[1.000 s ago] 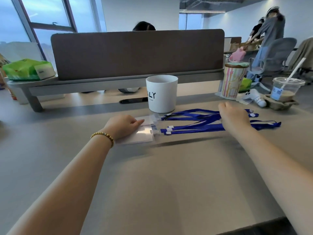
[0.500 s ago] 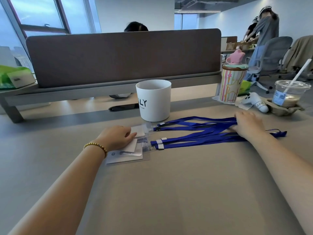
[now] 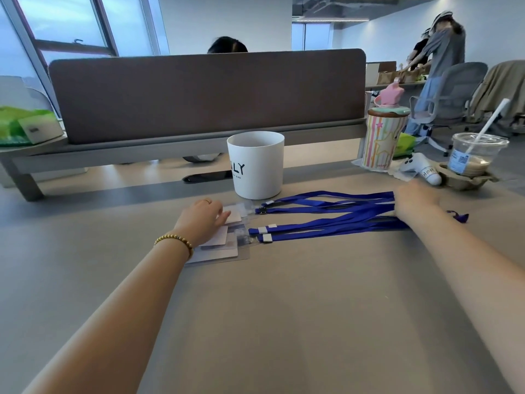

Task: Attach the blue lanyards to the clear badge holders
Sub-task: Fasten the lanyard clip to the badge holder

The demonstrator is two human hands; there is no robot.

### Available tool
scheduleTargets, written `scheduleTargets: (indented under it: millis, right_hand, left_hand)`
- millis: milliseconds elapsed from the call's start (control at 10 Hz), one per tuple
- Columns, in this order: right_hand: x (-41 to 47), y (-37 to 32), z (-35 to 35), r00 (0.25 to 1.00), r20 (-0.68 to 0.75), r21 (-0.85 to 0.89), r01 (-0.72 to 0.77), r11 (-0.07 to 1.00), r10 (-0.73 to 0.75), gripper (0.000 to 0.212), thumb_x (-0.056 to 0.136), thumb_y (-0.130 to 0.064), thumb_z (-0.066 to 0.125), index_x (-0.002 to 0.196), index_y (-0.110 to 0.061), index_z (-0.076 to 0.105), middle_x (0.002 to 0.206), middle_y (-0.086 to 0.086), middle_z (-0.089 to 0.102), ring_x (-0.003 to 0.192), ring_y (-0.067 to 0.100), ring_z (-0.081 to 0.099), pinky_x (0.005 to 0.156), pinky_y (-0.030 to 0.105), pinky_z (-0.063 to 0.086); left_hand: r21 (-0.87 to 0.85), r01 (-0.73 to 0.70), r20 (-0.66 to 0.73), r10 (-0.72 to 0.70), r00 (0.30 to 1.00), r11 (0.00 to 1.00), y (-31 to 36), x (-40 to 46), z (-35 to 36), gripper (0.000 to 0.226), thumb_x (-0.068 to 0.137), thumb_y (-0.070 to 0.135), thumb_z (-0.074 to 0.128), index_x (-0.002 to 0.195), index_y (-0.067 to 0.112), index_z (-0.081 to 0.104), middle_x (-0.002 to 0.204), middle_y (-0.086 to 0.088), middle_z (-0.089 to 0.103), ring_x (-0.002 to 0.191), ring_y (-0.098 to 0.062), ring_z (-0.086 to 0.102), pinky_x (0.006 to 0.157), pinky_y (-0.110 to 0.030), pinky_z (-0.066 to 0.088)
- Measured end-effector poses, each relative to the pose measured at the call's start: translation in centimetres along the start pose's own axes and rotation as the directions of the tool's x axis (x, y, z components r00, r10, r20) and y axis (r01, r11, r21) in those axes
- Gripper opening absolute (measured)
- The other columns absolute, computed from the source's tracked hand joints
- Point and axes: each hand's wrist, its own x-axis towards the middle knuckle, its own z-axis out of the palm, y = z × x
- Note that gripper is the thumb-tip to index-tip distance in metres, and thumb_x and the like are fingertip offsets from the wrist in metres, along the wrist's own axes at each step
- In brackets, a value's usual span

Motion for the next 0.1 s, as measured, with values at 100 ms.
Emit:
scheduleTargets:
  millis: [100]
  right_hand:
    - [-1.93,-1.93,-0.63,1.000,-0.017,0.008,0.012,1.000,-0.012,0.041,0.090,-0.012,0.049,0.130,-0.006,0.050,0.136,0.017,0.043,0.124,0.032,0.042,0.099,0.041,0.041]
  left_hand:
    - [-0.076,0.027,-0.051,-0.031,0.998,0.997,1.12,-0.47,-0.07,0.031,0.097,0.035,0.036,0.109,0.013,0.053,0.109,-0.007,0.056,0.104,-0.025,0.051,0.088,-0.037,0.047]
